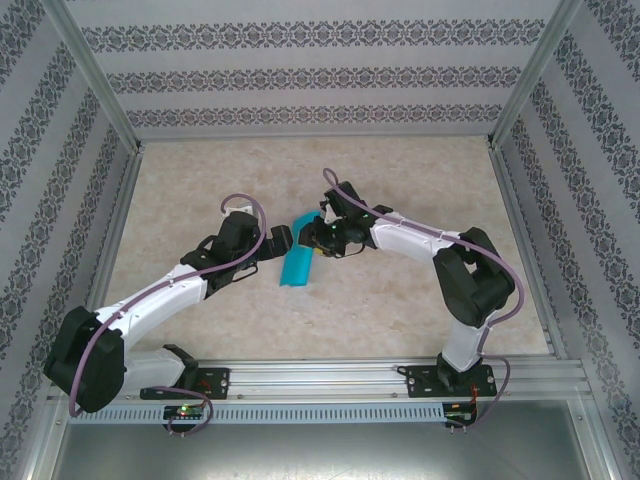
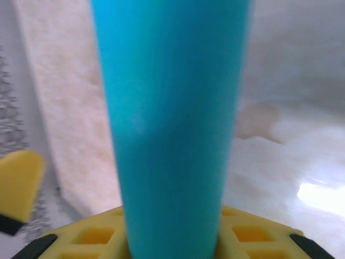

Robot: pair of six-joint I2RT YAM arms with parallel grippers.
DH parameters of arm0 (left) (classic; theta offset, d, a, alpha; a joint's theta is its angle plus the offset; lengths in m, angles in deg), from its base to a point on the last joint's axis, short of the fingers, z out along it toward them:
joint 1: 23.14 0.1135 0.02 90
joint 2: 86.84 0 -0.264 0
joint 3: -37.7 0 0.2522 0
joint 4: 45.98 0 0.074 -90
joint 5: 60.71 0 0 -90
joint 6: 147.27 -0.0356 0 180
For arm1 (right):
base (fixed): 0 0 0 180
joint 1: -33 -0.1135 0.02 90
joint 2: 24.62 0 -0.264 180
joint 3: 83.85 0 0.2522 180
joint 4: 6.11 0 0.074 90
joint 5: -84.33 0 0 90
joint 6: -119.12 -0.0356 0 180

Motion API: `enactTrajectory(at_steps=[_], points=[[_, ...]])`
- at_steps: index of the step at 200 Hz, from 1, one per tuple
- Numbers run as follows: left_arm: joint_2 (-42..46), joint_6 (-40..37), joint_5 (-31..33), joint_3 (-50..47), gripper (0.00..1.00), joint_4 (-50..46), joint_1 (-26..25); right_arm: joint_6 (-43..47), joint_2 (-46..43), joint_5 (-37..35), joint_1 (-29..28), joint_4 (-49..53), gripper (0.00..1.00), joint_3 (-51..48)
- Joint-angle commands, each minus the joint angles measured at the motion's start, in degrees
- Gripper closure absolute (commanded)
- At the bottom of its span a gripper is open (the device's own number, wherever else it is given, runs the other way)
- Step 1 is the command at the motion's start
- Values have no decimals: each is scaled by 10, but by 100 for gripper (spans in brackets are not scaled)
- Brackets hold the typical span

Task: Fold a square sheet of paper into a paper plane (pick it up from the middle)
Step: Fold the square sheet of paper in half at the center of the table.

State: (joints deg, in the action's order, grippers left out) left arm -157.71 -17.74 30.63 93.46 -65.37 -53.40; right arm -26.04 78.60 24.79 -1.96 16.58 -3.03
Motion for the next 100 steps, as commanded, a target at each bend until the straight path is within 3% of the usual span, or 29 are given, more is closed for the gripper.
enactTrajectory(at_steps=[1,32,100], points=[[8,6,-11,13,0,-7,5,-100,14,88,8,-185,64,-32],[15,8,-11,13,0,-14,5,-92,50,54,9,-162,63,-48],[21,9,-9,7,0,-13,5,95,56,-61,18,125,47,21]])
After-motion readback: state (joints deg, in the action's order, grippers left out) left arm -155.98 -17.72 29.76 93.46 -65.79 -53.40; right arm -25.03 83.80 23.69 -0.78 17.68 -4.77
